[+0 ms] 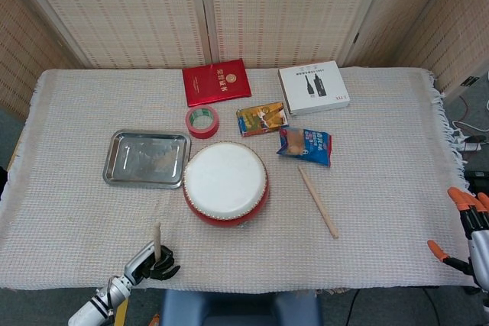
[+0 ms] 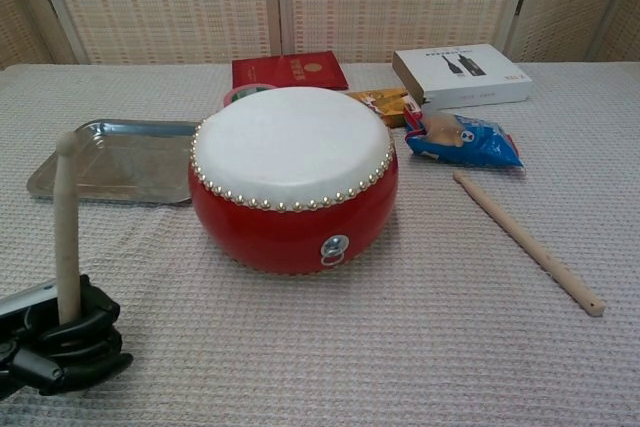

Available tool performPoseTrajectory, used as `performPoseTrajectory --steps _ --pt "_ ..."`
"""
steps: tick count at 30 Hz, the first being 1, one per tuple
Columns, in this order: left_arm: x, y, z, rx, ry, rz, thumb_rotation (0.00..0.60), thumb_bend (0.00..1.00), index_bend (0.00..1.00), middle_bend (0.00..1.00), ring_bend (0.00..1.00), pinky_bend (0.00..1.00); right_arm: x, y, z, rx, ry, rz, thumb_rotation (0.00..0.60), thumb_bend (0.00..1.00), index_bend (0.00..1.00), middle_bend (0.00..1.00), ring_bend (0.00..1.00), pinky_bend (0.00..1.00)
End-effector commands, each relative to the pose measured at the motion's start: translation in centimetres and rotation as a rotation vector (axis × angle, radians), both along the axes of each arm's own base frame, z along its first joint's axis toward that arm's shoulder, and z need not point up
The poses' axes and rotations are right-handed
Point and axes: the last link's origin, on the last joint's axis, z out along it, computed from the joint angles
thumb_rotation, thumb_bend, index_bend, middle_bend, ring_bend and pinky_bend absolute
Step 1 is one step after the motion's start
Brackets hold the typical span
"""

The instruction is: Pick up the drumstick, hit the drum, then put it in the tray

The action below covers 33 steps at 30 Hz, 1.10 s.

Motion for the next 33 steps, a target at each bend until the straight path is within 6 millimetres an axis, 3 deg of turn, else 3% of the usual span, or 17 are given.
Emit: performPoseTrajectory --steps 1,4,10,19,27,33 --pt "-0.2 0.6 -0.1 0.039 0.033 -0.009 0.600 0.66 1.00 1.00 0.96 1.00 0.0 0.1 0.0 -0.002 0.000 0.001 0.600 0.18 0.00 0.08 0.00 0.00" --pt "-0.3 1.1 0.1 0.073 0.067 -0.035 0.600 0.74 1.00 1.00 0.98 1.00 0.0 0.1 0.0 -0.002 -0.002 0.001 0.600 0.18 0.00 0.08 0.00 0.00" --pt "0.1 2.8 2.0 0.153 0.099 -0.079 0.600 0.78 1.00 1.00 1.00 1.00 0.0 0.1 0.1 -0.003 -0.005 0.004 0.600 0.18 0.00 0.08 0.00 0.00" --pt "1.9 9.1 8.9 0.487 0.423 -0.301 0.600 0.79 1.00 1.00 1.00 1.00 0.1 -0.2 0.5 -0.018 0.001 0.023 0.600 0.18 0.00 0.08 0.00 0.00" --pt "5.7 13.2 13.0 0.819 0.797 -0.435 0.600 0.79 1.00 1.00 1.00 1.00 0.4 -0.5 0.6 -0.022 0.001 0.051 0.600 0.18 0.00 0.08 0.00 0.00" --pt "9.5 14.3 12.1 0.964 1.044 -0.571 0.600 0.79 1.00 1.00 1.00 1.00 0.5 -0.6 0.7 -0.028 -0.004 0.069 0.600 0.18 0.00 0.08 0.00 0.00"
